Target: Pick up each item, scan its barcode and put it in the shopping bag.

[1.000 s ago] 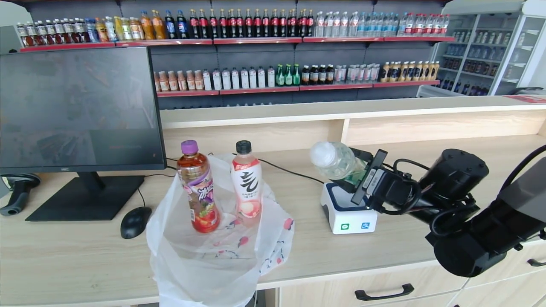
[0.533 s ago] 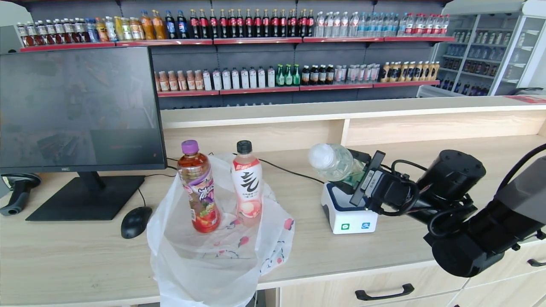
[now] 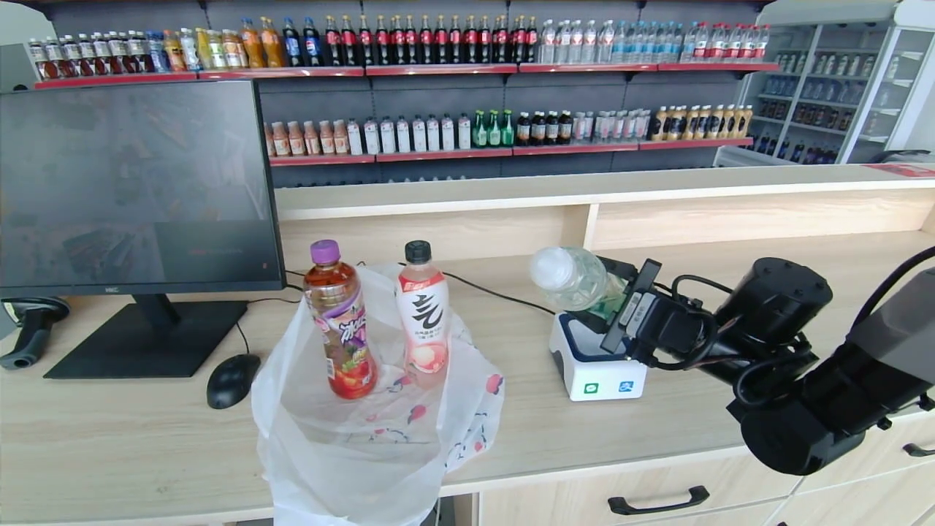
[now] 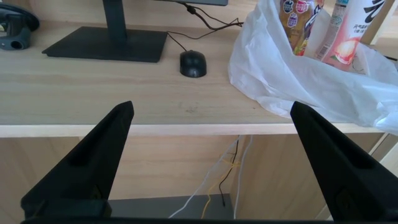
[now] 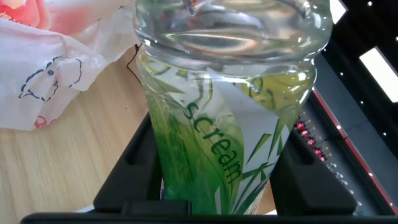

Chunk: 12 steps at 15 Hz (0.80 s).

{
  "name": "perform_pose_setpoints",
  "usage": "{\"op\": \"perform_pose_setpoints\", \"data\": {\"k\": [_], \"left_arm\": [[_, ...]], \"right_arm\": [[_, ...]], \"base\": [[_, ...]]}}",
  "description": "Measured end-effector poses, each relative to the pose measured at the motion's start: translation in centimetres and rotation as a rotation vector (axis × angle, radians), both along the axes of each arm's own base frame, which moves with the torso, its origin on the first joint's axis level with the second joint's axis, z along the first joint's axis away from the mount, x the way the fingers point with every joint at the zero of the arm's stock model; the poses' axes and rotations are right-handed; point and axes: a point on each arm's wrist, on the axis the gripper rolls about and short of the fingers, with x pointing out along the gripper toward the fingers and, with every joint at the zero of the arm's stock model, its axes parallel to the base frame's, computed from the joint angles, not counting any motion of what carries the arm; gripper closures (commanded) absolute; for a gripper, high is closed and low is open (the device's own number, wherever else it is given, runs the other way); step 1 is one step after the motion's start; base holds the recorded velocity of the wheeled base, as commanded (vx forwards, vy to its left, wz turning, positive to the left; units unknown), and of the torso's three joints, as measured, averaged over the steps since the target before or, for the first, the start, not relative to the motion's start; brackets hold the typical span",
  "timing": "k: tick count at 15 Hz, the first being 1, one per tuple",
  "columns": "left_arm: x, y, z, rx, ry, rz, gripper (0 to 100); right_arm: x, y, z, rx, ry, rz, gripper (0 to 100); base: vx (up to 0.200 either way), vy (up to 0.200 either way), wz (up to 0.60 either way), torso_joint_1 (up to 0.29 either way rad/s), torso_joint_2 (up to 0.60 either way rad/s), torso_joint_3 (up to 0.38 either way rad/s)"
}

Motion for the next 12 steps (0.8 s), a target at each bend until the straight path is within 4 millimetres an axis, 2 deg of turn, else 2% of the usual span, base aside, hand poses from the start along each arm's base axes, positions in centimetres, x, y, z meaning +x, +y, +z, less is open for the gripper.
{"op": "perform_pose_setpoints", "data": {"k": [7,12], "left_arm": [[0.0,0.0,0.0,-0.001,0.000,0.000,0],[0.0,0.0,0.0,-0.002,0.005,0.000,0]], "right_arm": [[-0.3,0.1,0.5,0.018,0.003,0.007,100],[-1.9,0.6,2.6,0.214,0.152,-0.011,100]], "base": [[0.000,0.000,0.00,0.000,0.00,0.000],[0.000,0.000,0.00,0.000,0.00,0.000]]}}
